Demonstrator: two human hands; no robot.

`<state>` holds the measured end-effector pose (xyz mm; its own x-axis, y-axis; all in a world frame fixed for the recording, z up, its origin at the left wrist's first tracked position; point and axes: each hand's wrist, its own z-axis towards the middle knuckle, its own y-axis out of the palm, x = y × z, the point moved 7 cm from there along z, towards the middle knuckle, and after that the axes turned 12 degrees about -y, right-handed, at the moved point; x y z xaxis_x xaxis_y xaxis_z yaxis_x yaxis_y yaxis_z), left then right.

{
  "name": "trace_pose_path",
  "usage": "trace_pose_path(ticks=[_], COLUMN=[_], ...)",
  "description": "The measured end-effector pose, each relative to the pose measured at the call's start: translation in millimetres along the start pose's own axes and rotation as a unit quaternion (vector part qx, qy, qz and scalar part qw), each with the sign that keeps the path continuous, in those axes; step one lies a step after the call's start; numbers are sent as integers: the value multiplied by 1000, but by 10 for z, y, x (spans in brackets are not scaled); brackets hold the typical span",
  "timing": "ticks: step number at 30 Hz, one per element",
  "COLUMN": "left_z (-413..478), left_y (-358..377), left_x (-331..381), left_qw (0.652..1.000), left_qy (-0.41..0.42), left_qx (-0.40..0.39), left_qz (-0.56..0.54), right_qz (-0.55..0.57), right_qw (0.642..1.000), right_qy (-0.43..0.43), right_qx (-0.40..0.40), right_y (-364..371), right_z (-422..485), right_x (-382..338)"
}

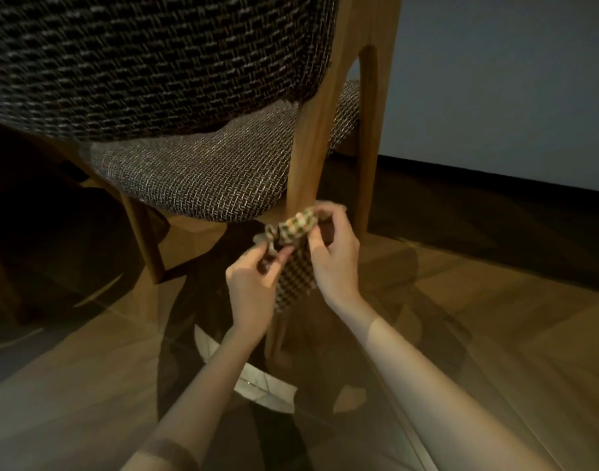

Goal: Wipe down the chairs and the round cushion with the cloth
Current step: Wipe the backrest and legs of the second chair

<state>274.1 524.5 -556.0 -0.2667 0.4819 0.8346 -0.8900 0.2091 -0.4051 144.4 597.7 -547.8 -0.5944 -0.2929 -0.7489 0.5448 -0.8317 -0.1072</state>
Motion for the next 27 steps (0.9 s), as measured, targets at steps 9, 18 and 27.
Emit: trace_pose_path(ticks=[9,18,27], left_z=[-55,-421,-701], left_y=[189,318,478], left_x=[-436,-1122,-1753], left_qw=[995,988,946], left_qy=[-77,-143,-259], left_qx=[-7,-62,-187], left_qz=[-63,18,50], right_qz=[45,16,27], right_qw=[980,935,849], right_qy=[182,309,474], right_qx=[-69,-175,-231], right_y=[274,562,741], right_z=[-545,-1129,-1775], right_x=[712,1294,1568])
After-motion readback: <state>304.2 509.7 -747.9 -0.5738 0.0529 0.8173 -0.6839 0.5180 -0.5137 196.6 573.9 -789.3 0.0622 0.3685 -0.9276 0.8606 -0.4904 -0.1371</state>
